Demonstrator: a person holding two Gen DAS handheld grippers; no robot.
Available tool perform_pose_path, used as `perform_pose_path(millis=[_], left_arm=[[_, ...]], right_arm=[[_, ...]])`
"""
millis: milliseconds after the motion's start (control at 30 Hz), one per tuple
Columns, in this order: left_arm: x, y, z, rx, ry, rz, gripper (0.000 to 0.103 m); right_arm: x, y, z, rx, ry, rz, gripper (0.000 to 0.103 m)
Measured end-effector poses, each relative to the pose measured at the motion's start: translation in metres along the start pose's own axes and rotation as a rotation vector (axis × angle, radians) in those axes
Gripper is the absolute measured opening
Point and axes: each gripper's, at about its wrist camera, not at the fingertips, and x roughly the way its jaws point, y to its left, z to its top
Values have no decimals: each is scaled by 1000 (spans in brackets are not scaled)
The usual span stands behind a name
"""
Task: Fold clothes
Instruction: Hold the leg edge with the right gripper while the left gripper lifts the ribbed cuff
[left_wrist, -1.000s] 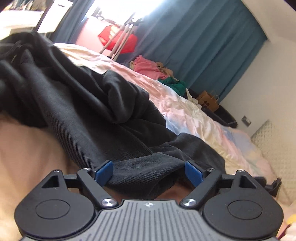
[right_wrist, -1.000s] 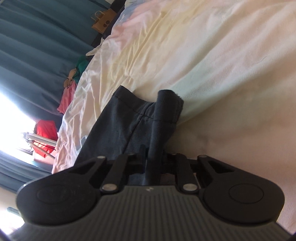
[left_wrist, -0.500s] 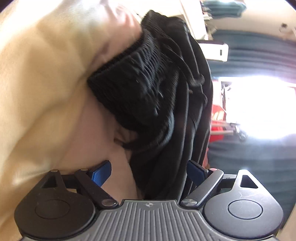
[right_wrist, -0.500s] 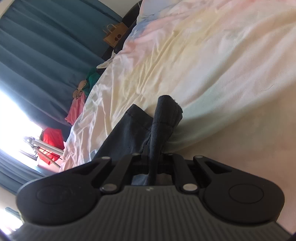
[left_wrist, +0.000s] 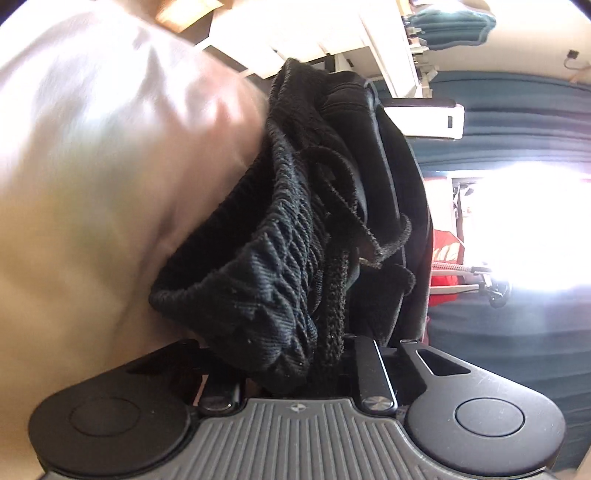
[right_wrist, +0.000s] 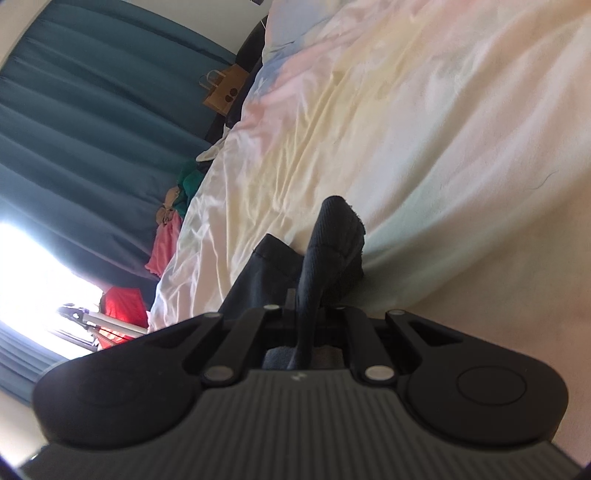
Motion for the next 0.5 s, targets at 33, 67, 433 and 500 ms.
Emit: perform_pose_path(millis=[33,67,433,500], left_arm=[[-8,-11,5,44,-10,2,16],[-18,-22,9,84,-28,4,15],[-114,-75,65,166,-70,25,14],[-128,-65,75,159,-49,26,14]], right_arm=[[-1,0,1,4,-6,5,7],[-3,0,3,7,-13,13,7],[-28,6,15,7,-95,44,7],[-39,10,17,7,-135,67,7]])
